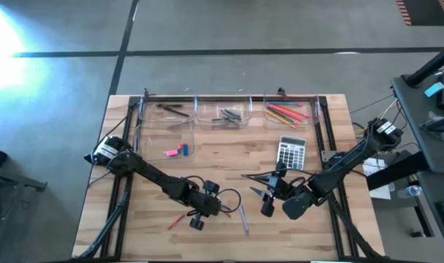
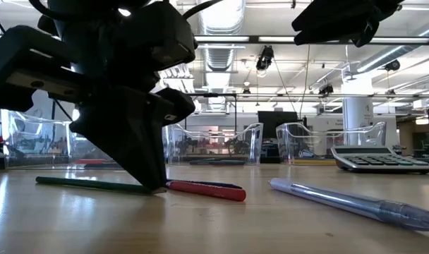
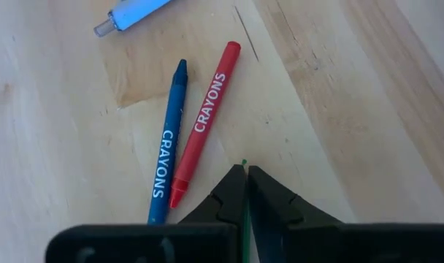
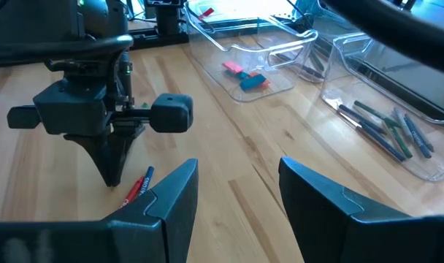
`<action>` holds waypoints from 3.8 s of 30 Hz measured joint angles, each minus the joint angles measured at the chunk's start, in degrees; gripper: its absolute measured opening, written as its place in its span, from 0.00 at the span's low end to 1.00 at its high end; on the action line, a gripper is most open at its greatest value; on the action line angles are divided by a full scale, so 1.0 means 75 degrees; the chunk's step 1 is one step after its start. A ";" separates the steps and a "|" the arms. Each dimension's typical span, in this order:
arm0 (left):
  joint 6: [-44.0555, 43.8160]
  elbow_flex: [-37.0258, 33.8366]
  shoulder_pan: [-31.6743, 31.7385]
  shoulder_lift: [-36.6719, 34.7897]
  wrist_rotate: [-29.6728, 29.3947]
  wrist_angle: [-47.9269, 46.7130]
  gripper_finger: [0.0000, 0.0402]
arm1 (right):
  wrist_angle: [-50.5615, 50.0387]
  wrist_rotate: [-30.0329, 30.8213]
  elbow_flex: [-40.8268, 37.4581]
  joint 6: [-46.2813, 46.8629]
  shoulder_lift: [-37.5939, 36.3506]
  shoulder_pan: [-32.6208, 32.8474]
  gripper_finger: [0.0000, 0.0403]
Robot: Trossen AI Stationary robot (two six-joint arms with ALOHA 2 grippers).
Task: Sort crayons/erasers/pens/pencils in bins
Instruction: Put the green pencil into the top right transparent bin
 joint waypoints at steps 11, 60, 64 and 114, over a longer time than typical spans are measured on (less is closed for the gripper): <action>-0.0005 0.0008 -0.0003 -0.0094 0.0046 0.0029 0.01 | -0.0001 0.0000 0.0000 0.0000 0.0000 0.0000 0.45; -0.1206 -0.1254 -0.0114 -0.0761 -0.0254 -0.3627 0.32 | 0.0014 -0.0003 0.0000 0.0000 0.0000 0.0000 0.45; -0.1209 -0.1231 -0.0096 -0.0701 -0.0173 -0.3576 0.28 | 0.0014 -0.0003 0.0000 0.0000 0.0000 0.0000 0.45; -0.1167 -0.0991 -0.0115 -0.2247 -0.0070 -0.3696 0.01 | -0.0003 -0.0019 0.0000 0.0083 0.0010 0.0000 0.45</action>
